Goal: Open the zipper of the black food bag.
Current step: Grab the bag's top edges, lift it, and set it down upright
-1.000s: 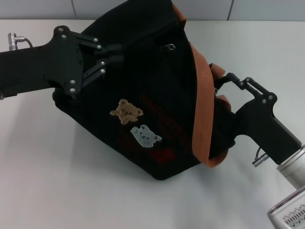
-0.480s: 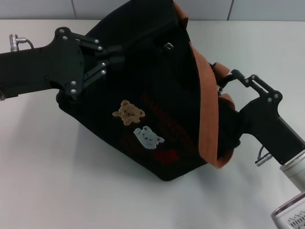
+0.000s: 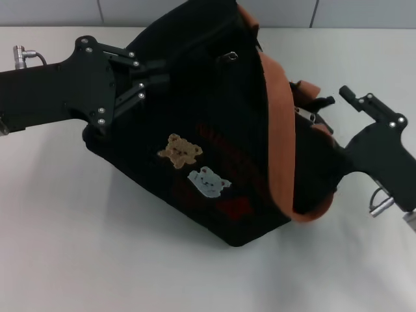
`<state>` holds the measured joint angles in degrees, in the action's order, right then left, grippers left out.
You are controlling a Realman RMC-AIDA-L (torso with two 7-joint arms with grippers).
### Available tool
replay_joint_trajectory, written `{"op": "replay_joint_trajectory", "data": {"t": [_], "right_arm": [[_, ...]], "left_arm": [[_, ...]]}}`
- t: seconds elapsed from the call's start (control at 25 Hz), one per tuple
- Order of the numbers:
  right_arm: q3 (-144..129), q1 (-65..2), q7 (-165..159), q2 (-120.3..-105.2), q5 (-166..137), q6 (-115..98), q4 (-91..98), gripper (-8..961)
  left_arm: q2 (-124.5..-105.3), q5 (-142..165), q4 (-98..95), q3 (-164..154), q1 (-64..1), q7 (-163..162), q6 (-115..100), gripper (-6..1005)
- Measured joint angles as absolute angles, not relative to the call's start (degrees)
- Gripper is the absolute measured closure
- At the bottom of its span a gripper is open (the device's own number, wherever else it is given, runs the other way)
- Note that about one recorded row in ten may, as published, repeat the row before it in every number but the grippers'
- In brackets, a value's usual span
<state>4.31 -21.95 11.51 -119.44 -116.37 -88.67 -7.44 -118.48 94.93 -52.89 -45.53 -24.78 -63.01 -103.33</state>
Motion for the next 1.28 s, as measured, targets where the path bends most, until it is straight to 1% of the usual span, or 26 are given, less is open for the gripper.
{"op": "replay_joint_trajectory", "data": {"t": [0.4, 0.64, 0.8, 0.96, 1.28], "right_arm": [[3.93, -22.59, -12.60, -119.28, -116.58, -91.79, -0.46, 454], [2.71, -24.06, -38.13, -119.05, -116.99, -99.95, 10.43, 457], [-3.69, -26.35, -55.54, -118.27, -117.06, -103.59, 20.22, 459], [-13.76, -28.59, -63.34, -117.66, -117.07, -103.09, 26.35, 461], [-22.01, -31.44, -64.37, -118.48, -117.12, -97.10, 27.38, 478]], "left_arm": [[-118.43, 94.93, -52.91, -45.52, -24.95, -62.58, -102.29, 906], [-118.33, 94.96, -51.94, -45.52, -25.58, -62.52, -102.10, 906], [-118.29, 95.05, -51.70, -45.53, -25.90, -62.50, -102.11, 906], [-118.33, 95.13, -51.65, -45.71, -26.15, -62.48, -102.11, 906], [-118.38, 95.18, -51.56, -46.16, -26.15, -62.41, -102.04, 906]]}}
